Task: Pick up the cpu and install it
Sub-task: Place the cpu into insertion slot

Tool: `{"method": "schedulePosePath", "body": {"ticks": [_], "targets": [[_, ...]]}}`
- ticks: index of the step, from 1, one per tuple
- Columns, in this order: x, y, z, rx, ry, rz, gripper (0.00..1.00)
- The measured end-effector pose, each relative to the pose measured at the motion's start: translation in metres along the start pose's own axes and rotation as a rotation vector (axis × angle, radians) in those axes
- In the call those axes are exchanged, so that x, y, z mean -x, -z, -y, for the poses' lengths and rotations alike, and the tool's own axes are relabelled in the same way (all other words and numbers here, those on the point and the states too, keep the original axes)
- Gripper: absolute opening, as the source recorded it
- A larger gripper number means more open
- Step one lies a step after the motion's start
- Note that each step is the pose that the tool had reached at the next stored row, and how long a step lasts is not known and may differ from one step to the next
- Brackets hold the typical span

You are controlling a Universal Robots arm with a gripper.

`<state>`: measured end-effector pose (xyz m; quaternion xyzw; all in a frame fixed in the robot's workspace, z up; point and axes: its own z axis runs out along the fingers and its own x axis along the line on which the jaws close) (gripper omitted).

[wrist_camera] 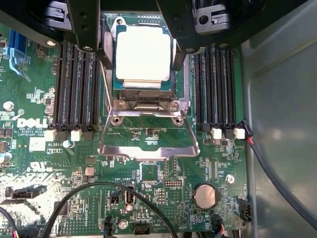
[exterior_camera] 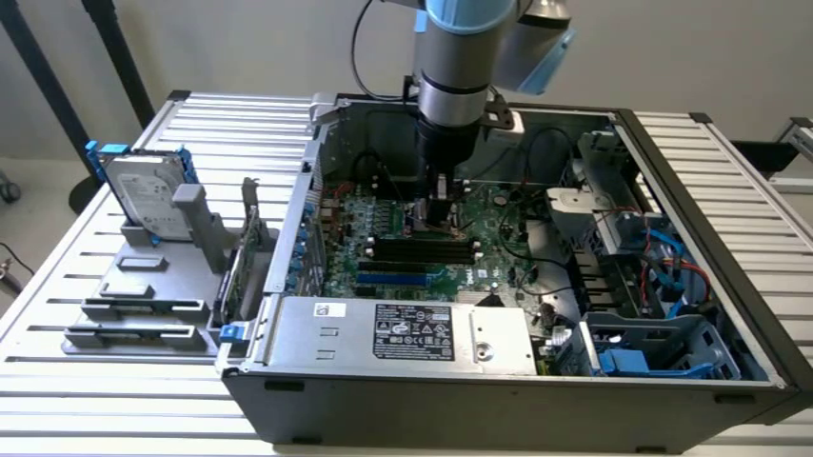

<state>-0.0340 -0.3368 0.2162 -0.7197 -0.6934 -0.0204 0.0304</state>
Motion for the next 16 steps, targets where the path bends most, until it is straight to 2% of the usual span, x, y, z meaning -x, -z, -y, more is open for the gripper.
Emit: {"method": "schedulePosePath", "body": {"ticks": [2,7,9,12,16], "targets": [[-0.001,-0.0003,0.0007,0.0077,-0.006,-0.0003,0.55],[-0.003,-0.003,0.0055,0.0384,-0.011,-0.0014,0.55],[-0.004,-0.0046,0.0087,0.0476,-0.011,-0.0009,0.55],[-0.004,-0.0068,0.0106,0.0544,-0.01,-0.0005,0.55],[-0.005,-0.0094,0.0106,0.0579,-0.01,-0.0007,0.55]]}}
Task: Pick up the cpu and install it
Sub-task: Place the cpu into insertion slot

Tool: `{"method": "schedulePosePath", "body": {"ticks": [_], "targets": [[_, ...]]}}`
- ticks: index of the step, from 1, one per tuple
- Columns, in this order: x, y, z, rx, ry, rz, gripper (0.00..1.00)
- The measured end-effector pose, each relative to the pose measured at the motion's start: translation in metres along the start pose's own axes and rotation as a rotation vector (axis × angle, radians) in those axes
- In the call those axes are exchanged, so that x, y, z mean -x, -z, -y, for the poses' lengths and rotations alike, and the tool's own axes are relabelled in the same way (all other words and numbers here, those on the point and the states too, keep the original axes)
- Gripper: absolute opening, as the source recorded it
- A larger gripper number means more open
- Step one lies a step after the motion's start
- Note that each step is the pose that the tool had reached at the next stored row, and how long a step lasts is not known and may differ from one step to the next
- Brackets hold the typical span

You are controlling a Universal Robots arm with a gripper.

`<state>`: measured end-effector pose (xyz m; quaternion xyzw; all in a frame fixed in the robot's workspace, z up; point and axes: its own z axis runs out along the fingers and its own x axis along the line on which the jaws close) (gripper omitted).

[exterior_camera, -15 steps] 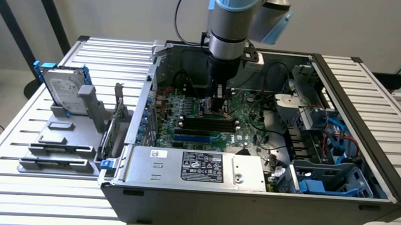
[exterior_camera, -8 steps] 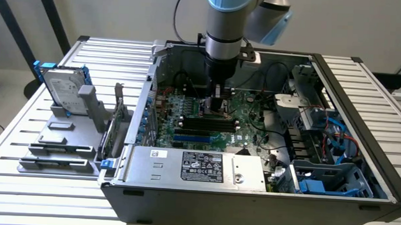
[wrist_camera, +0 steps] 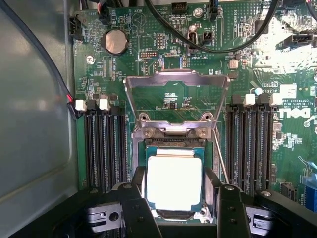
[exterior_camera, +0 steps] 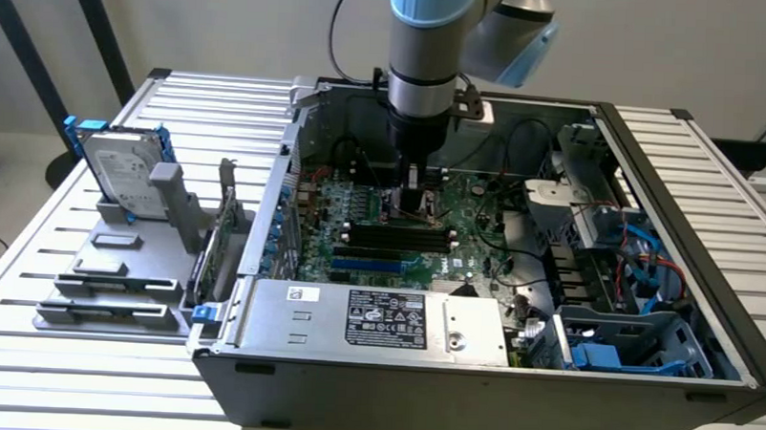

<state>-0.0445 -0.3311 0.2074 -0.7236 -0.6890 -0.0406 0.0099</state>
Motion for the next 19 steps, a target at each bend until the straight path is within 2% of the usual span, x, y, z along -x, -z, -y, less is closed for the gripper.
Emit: {"method": "schedulePosePath", "body": {"ticks": [6,12,19], "targets": [[-0.0005,-0.0026,0.0002,0.0049,0.004,0.0036,0.55],[-0.0009,-0.0038,0.0012,0.0067,0.007,0.0118,0.55],[-0.0014,-0.0053,0.0016,0.0079,0.017,0.0169,0.55]]}}
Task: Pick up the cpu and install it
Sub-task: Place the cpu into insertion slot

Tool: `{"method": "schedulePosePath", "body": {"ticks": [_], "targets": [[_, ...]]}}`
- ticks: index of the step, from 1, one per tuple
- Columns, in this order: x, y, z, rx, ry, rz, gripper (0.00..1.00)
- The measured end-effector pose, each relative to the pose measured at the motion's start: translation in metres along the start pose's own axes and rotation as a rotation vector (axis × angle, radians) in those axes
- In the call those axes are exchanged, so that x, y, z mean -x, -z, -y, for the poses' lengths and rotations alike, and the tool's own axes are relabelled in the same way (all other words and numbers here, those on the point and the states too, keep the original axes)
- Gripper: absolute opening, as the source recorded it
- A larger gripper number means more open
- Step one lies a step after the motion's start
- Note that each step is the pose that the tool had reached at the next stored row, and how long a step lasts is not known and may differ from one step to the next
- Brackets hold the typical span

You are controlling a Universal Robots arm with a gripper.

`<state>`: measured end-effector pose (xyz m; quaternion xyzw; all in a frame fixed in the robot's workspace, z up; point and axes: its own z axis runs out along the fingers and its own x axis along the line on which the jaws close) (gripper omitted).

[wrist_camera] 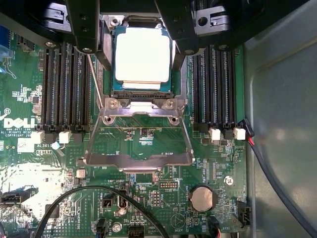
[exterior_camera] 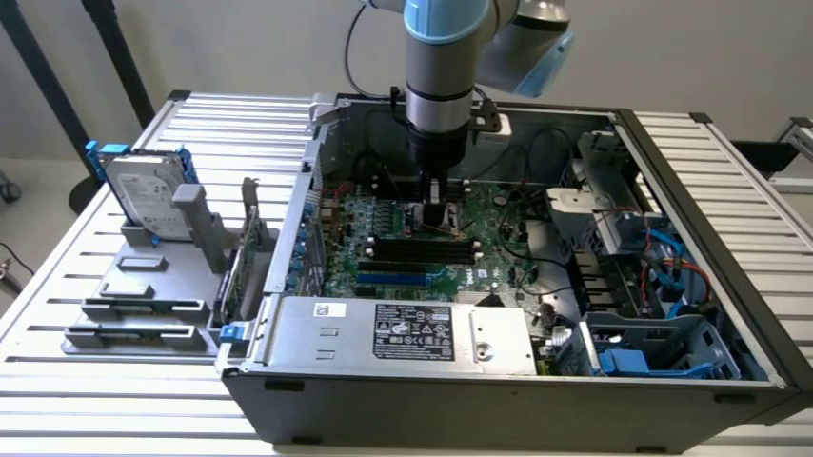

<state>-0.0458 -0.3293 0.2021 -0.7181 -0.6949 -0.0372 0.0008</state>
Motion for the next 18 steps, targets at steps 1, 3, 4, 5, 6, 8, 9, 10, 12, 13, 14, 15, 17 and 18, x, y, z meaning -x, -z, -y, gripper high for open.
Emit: {"method": "schedulePosePath", "body": {"ticks": [1,3,4,5,6,8,9,10,12,13,14,15,17,18], "targets": [[0.0,-0.0002,0.0,-0.0001,0.001,0.0006,0.55],[-0.0002,-0.0006,0.0001,-0.0002,0.004,0.0014,0.55],[-0.0003,-0.0009,0.0002,-0.0001,0.005,0.0018,0.55],[-0.0004,-0.0011,0.0002,-0.0002,0.006,0.0024,0.55],[-0.0006,-0.0014,0.0003,-0.0001,0.007,0.0028,0.55],[-0.0011,-0.0019,0.0004,0.0,0.009,0.004,0.55],[-0.0013,-0.0022,0.0004,0.0001,0.01,0.0046,0.55],[-0.0015,-0.0024,0.0005,0.0001,0.011,0.0054,0.55],[-0.0018,-0.0028,0.0006,-0.0001,0.013,0.0074,0.55],[-0.0019,-0.0029,0.0006,-0.0002,0.013,0.0083,0.55],[-0.002,-0.0031,0.0006,-0.0002,0.014,0.0092,0.55],[-0.0021,-0.0032,0.0007,-0.0001,0.014,0.0099,0.55],[-0.0021,-0.0033,0.0007,-0.0001,0.016,0.0119,0.55],[-0.0021,-0.0034,0.0007,-0.0001,0.016,0.0129,0.55]]}}
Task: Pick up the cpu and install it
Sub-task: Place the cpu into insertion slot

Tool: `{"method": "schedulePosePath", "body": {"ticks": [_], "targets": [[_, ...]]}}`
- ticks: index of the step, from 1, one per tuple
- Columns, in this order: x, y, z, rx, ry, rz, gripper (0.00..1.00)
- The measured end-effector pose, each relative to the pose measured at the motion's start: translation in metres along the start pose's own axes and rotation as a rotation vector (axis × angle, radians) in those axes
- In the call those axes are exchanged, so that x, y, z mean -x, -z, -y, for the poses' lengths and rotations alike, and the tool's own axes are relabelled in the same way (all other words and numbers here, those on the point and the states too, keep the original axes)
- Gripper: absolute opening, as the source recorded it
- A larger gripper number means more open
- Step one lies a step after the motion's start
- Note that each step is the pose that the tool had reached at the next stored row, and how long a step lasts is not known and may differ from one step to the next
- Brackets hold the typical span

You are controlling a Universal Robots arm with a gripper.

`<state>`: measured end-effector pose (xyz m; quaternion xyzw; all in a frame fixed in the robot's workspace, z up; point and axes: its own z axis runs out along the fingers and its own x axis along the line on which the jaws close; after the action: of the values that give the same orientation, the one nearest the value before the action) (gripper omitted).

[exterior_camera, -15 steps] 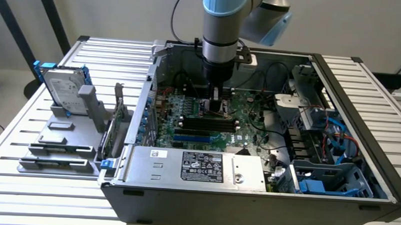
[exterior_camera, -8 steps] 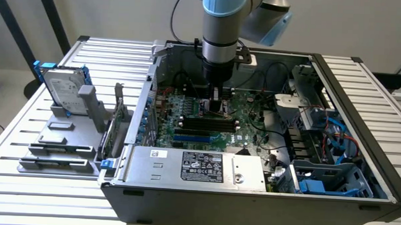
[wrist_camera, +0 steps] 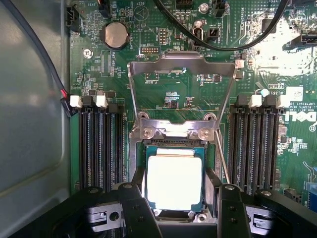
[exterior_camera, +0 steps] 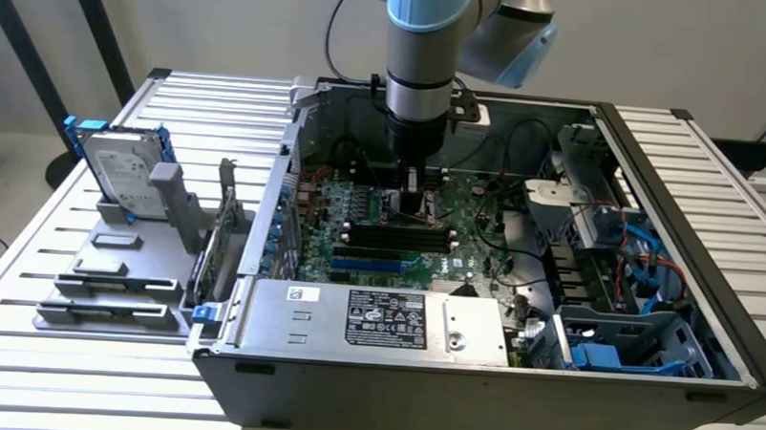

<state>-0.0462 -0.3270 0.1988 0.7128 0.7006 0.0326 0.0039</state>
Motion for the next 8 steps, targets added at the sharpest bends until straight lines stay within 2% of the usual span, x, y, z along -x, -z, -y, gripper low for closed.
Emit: {"method": "schedulePosePath", "body": {"ticks": [8], "targets": [[-0.0001,-0.0003,0.0,0.0,0.002,0.0047,0.55]]}}
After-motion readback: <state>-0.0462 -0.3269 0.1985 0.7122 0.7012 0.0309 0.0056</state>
